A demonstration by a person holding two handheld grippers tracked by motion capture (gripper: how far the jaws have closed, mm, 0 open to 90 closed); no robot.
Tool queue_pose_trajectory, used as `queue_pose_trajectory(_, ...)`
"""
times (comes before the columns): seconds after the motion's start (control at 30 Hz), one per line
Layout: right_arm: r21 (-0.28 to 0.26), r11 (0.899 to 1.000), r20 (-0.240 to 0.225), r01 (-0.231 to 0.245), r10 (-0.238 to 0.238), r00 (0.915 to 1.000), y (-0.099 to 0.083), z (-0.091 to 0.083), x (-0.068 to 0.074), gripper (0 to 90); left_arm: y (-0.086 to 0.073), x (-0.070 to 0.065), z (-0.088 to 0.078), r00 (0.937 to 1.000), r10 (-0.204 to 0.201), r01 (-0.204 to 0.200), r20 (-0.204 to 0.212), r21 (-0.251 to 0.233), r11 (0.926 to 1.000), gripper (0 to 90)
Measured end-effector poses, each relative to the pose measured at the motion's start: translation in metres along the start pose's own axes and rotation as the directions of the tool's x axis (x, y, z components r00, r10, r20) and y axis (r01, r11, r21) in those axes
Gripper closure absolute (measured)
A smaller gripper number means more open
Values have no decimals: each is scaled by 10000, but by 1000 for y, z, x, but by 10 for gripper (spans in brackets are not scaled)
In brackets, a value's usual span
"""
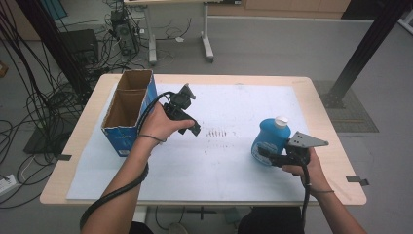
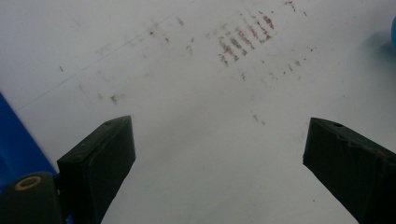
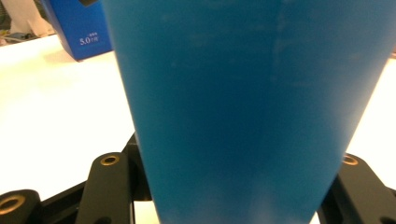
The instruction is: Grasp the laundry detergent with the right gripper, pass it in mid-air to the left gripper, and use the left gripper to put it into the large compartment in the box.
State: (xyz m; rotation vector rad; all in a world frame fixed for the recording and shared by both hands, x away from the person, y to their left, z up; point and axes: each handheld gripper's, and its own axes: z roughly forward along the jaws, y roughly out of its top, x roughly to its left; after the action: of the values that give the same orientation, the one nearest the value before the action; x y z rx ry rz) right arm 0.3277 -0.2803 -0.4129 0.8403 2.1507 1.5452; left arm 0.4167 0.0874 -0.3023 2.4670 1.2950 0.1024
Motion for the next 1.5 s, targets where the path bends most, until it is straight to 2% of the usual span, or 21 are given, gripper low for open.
queue_pose_trajectory(0.13,199,9997,-372,164,-157,9992,20,-3,-1,429,2,-3,-18,9993,365,-364,52,-157,9992,95)
queue_pose_trajectory(0.23,138,9995,-591,273,-265,9979,32,-4,-2,430,3,-4,-26,9985,532,-529,136,-199,9984,93)
queue_pose_trajectory(0.33,96,9995,-745,315,-307,9967,40,-5,-3,430,5,-7,-35,9969,791,-791,-15,-114,9968,93)
queue_pose_trajectory(0.4,71,9991,-992,423,-414,9942,51,-5,-5,430,7,-8,-41,9955,944,-944,39,-94,9955,93)
queue_pose_trajectory(0.43,71,9991,-992,423,-414,9942,51,-5,-5,430,8,-10,-44,9943,1059,-1058,94,-88,9944,93)
queue_pose_trajectory(0.5,30,9988,-1322,481,-473,9901,61,-5,-7,429,10,-13,-51,9925,1210,-1208,190,-154,9926,93)
queue_pose_trajectory(0.53,30,9988,-1322,481,-473,9901,61,-5,-7,429,12,-15,-54,9906,1357,-1353,191,-196,9906,93)
queue_pose_trajectory(0.57,54,9987,-1566,499,-484,9865,66,-4,-8,430,15,-20,-61,9871,1588,-1583,215,-217,9872,93)
queue_pose_trajectory(0.6,76,9987,-1704,498,-477,9842,68,-4,-9,429,15,-20,-61,9871,1588,-1583,215,-217,9872,93)
queue_pose_trajectory(0.73,117,9985,-2060,531,-496,9773,73,-3,-10,429,19,-30,-74,9749,2201,-2195,343,-189,9754,93)
queue_pose_trajectory(0.9,213,9980,-2541,592,-518,9658,81,-2,-12,429,23,-42,-86,9541,2977,-2976,326,-61,9547,92)
queue_pose_trajectory(1.0,236,9985,-2793,493,-408,9593,84,-1,-12,429,24,-48,-92,9380,3430,-3430,508,-98,9393,92)
queue_pose_trajectory(1.03,239,9985,-2923,491,-400,9555,85,0,-11,429,25,-52,-96,9271,3708,-3710,551,-80,9286,92)
queue_pose_trajectory(1.07,239,9985,-2923,491,-400,9555,85,0,-11,429,25,-52,-96,9271,3708,-3710,551,-80,9286,93)
queue_pose_trajectory(1.17,268,9980,-3088,575,-465,9500,88,1,-11,429,26,-57,-102,9107,4090,-4097,574,0,9122,93)
queue_pose_trajectory(1.2,308,9975,-3173,629,-499,9470,89,2,-10,429,27,-58,-104,9077,4158,-4166,568,28,9091,93)
queue_pose_trajectory(1.23,323,9970,-3280,704,-559,9430,90,3,-10,429,28,-60,-107,8990,4340,-4354,584,128,9001,93)
queue_pose_trajectory(1.27,327,9968,-3329,735,-585,9412,91,4,-10,429,28,-60,-107,8990,4340,-4354,584,128,9001,93)
queue_pose_trajectory(1.43,334,9958,-3555,851,-677,9322,95,7,-9,429,31,-63,-120,8812,4678,-4695,676,106,8829,93)
queue_pose_trajectory(1.47,333,9957,-3596,870,-693,9305,97,8,-9,429,31,-64,-123,8756,4783,-4802,682,143,8770,93)
queue_pose_trajectory(1.5,346,9953,-3700,902,-710,9263,99,10,-8,429,32,-64,-128,8626,5018,-5039,641,211,8635,95)
